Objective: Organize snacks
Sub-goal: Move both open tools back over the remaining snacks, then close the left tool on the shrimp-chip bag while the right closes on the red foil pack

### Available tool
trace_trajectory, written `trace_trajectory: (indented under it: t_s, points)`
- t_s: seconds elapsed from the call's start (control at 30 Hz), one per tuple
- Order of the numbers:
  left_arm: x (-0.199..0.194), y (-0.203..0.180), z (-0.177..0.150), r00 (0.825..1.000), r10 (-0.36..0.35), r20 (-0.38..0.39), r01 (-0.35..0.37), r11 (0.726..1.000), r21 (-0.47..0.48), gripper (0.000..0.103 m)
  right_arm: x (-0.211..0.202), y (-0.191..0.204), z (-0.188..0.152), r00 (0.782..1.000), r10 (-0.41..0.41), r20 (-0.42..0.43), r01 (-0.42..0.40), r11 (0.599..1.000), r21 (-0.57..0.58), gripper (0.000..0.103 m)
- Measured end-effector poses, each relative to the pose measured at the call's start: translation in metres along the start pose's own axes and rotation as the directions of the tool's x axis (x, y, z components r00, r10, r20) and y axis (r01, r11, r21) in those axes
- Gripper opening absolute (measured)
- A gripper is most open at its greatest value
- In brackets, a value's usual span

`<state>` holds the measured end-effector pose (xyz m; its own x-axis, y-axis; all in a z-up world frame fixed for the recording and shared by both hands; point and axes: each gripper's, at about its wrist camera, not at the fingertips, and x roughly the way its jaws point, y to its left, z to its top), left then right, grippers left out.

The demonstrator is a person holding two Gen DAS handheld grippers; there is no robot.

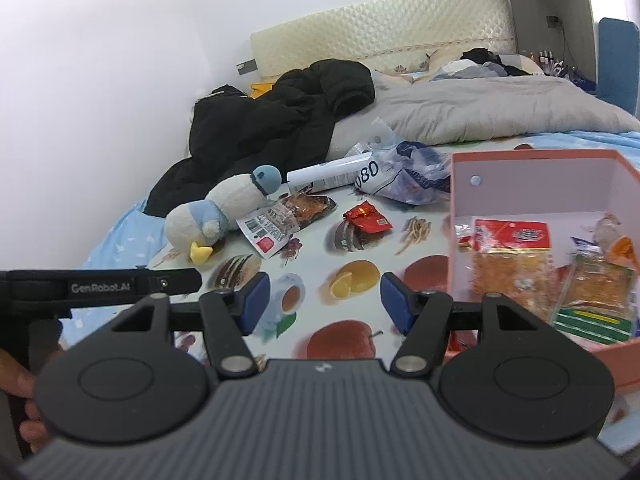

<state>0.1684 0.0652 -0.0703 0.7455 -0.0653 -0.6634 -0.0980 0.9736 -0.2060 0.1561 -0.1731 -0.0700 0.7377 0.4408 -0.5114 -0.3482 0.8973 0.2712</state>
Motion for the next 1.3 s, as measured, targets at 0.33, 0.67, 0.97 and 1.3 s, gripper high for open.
trace_trajectory:
  t_s: [0.33,0.67,0.97,1.3]
  points:
    - [0.093,0.033,0.026,0.999,0.035,-0.039,-0.033,0.998,0.049,0.070,0.082,0.001,0.004,0.998,-0.052,-0.024,0.050,0.997,-0.051,0.064]
    - [0.191,0.027,0.085,0.997,0.067,-0.047,-0.049,0.950,0.309,0.094,0.181,-0.014,0.010,0.991,-0.137,-0.007,0.136,0.989,-0.052,0.064]
    - [0.271,0.025,0.125,0.996,0.070,-0.050,-0.036,0.869,0.493,0.095,0.254,-0.022,0.016,0.982,-0.182,0.048,0.186,0.977,-0.100,0.071]
    - [0.319,0.038,0.136,0.990,0.083,-0.113,-0.002,0.816,0.578,0.094,0.316,-0.025,0.020,0.970,-0.242,0.038,0.245,0.950,-0.191,0.083]
